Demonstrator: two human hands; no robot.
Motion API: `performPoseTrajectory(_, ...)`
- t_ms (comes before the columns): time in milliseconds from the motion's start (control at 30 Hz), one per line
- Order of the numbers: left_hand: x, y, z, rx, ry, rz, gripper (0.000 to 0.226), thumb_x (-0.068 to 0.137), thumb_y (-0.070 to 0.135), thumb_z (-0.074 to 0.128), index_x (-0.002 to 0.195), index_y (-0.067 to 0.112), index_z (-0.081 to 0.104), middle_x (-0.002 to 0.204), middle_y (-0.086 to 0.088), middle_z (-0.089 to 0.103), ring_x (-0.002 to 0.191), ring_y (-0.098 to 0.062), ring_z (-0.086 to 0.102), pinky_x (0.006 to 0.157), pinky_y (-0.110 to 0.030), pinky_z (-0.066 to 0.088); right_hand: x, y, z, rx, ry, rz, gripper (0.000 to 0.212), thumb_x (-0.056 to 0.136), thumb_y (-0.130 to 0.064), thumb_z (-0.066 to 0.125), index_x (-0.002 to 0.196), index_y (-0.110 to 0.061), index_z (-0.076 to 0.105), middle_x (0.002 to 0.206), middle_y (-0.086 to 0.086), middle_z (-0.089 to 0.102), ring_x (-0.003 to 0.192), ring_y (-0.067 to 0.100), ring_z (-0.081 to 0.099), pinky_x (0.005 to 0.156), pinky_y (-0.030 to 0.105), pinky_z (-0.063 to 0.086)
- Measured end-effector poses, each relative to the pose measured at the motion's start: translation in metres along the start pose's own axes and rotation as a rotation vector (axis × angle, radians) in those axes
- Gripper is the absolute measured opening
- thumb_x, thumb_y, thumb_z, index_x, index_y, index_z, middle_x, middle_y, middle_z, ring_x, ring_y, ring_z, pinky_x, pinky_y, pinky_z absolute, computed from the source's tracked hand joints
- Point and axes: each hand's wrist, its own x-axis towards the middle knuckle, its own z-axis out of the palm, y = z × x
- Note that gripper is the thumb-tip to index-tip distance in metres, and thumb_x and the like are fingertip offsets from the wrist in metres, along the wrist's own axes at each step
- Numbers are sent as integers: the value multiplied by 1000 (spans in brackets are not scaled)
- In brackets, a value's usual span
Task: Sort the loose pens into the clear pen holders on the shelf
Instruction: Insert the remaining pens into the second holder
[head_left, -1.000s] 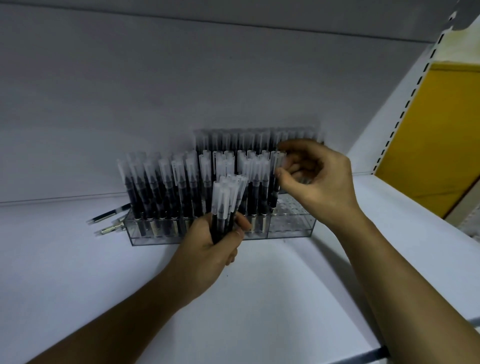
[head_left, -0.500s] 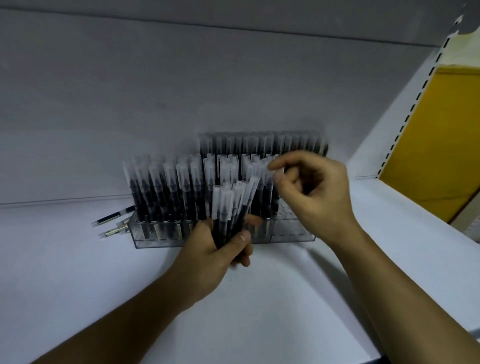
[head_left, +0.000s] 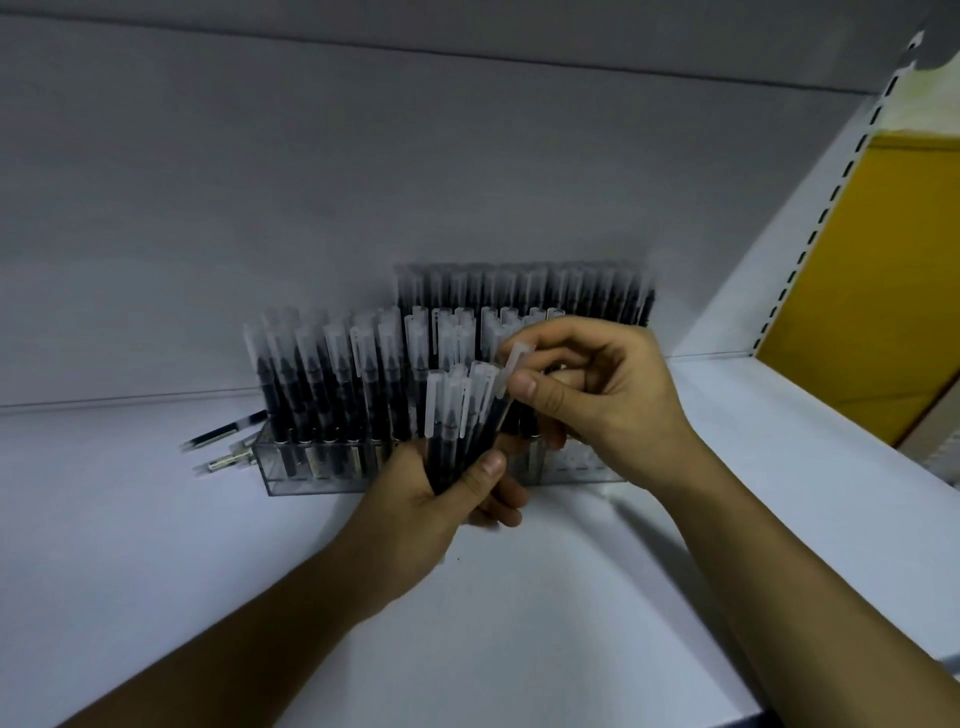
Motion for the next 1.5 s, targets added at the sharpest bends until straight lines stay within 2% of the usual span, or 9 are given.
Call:
performPoseTrajectory(267, 0, 0, 0, 54, -4, 24, 21, 92, 21, 54, 105, 13, 67, 84, -12, 74, 78, -30, 72, 76, -53, 59, 7, -3, -21, 171, 335, -2, 11, 83, -8, 73, 92, -12, 70, 70, 1, 67, 42, 14, 50, 42, 22, 34)
performPoseTrajectory(333, 0, 1, -1, 79, -15, 32, 18, 97, 15, 52, 105, 13, 68, 76, -7, 70, 68, -23, 67, 62, -41, 59, 9, -5, -25, 179, 409, -3, 10, 83, -8, 73, 91, -15, 69, 69, -1, 66, 47, 14, 55, 46, 22, 39)
performPoseTrajectory(433, 0, 1, -2, 111, -25, 24, 20, 100, 12, 50, 104, 12, 69, 62, 2, 56, 54, -8, 51, 45, -16, 41, 11, -6, -29, 158, 471, -37, 11, 85, -6, 72, 91, -15, 68, 72, -4, 68, 59, 14, 62, 53, 26, 47)
performPoseTrajectory(633, 1, -2, -3, 64, -51, 22, 19, 101, 16, 51, 103, 9, 69, 55, 7, 41, 49, -6, 38, 45, -18, 34, 10, -4, -33, -55, 591, -81, 10, 89, 0, 73, 97, -5, 68, 77, 3, 67, 65, 16, 64, 58, 28, 54)
performPoseTrajectory(833, 2, -5, -4, -51, -55, -8, 26, 86, 16, 53, 104, 6, 68, 60, 4, 43, 53, -12, 36, 50, -24, 30, 10, -3, -32, -199, 554, -110, 11, 88, -4, 75, 94, -11, 69, 81, 4, 67, 70, 20, 64, 66, 43, 59)
performPoseTrajectory(1067, 5, -7, -4, -106, -41, -38, 22, 83, 17, 53, 96, 9, 68, 59, 2, 42, 52, -11, 36, 48, -25, 29, 6, -2, -23, -325, 386, -115, 23, 84, -1, 79, 97, -16, 68, 81, 0, 66, 67, 5, 60, 60, 19, 50)
performPoseTrajectory(1233, 4, -7, -6, -143, -55, 0, 20, 90, 22, 53, 98, 16, 71, 62, 1, 44, 56, -13, 42, 52, -24, 38, 5, 1, -24, -373, 274, -99, 28, 84, -1, 79, 105, -18, 68, 81, -6, 63, 69, 8, 60, 62, 22, 50)
performPoseTrajectory(1400, 1, -5, -10, -27, -21, 21, 28, 91, 34, 56, 115, 29, 69, 72, -6, 56, 63, -22, 51, 63, -49, 39, 3, 1, -27, -442, 258, -144, 30, 83, -1, 80, 105, -16, 67, 83, -4, 64, 69, 8, 61, 62, 20, 51)
performPoseTrajectory(1500, 0, -5, -12, -16, -31, 27, 35, 90, 32, 57, 124, 25, 65, 69, -5, 54, 62, -20, 49, 60, -41, 42, 2, 2, -25, -492, 217, -157, 28, 82, -2, 80, 105, -14, 68, 85, 1, 67, 70, 13, 64, 63, 20, 54)
